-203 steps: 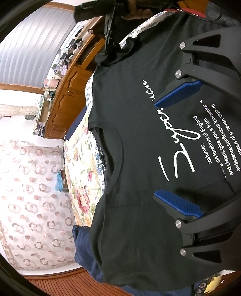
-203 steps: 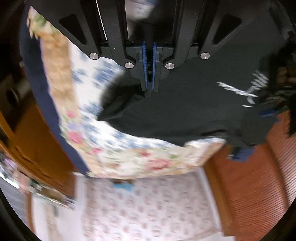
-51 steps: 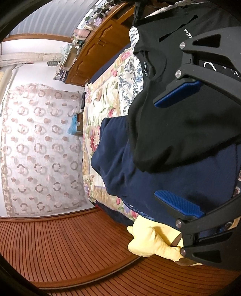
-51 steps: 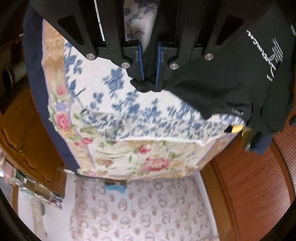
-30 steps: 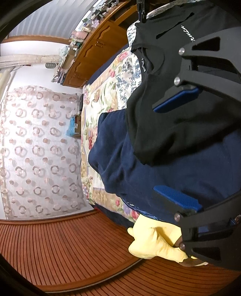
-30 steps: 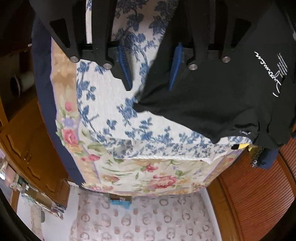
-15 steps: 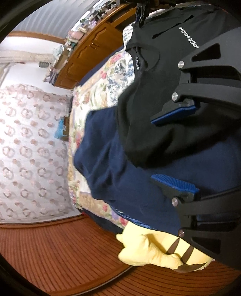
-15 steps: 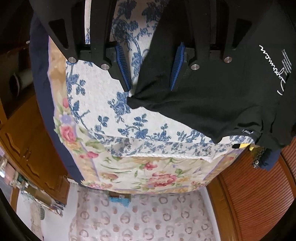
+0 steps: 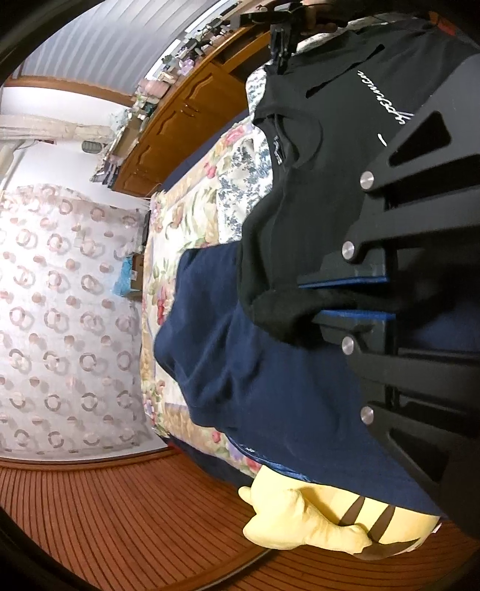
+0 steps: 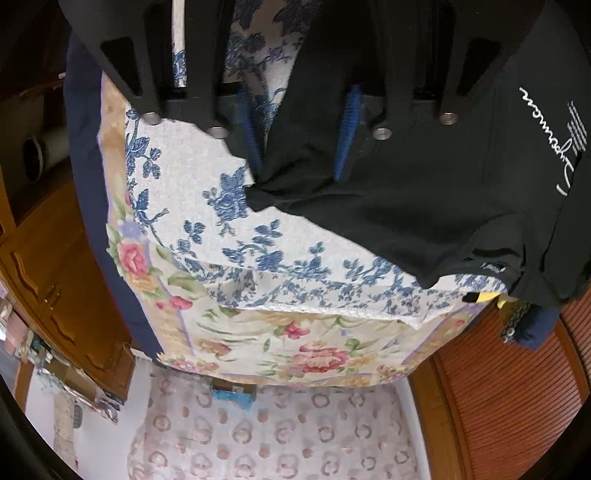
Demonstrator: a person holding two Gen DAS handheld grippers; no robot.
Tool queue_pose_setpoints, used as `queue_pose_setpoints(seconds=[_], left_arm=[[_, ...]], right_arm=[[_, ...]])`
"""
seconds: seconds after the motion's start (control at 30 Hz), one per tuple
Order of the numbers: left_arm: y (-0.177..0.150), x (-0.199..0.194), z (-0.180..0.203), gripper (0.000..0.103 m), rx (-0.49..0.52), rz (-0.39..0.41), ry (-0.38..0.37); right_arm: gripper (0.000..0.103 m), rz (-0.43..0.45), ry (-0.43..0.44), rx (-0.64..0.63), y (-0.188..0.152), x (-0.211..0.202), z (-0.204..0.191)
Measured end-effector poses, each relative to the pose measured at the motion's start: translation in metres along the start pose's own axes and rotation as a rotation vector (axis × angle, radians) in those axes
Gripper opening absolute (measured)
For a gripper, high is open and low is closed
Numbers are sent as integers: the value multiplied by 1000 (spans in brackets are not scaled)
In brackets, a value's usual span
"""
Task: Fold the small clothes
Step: 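Lift the black T-shirt by both shoulders with both tools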
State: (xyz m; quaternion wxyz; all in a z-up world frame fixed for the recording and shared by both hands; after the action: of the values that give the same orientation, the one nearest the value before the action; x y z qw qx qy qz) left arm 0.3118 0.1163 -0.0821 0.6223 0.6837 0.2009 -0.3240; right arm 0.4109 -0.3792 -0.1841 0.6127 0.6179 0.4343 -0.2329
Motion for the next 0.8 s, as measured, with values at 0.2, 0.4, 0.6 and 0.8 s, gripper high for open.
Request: queue_pose_setpoints(seconds=[0.2, 0.4, 0.6, 0.8], left_arm=[[5, -33, 18, 4, 17, 77, -14], [1, -81, 32, 4, 30, 157, -15], [-24, -133, 50, 4, 44, 246, -25], [-61, -165, 55, 4, 33, 272, -32]], right_arm=[[4, 70, 49, -64, -4, -28, -31], [3, 193, 70, -102, -5, -91, -54], [3, 277, 86, -126, -32, -149, -70], [3, 314, 110, -119, -77, -185, -76]])
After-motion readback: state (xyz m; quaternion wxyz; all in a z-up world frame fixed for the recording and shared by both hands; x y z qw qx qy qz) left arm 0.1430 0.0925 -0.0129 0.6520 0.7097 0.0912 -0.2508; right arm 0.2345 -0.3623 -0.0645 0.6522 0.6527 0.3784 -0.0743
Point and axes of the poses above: each gripper's, at about its wrist camera, not at the fingertips, and x roughly the way its jaws point, z to its right, y to its top, the point moved 10 cm from there along x, roughly the way its jaws point, and after that the axes turned 11 degrees about x, right-handed, at the moved point
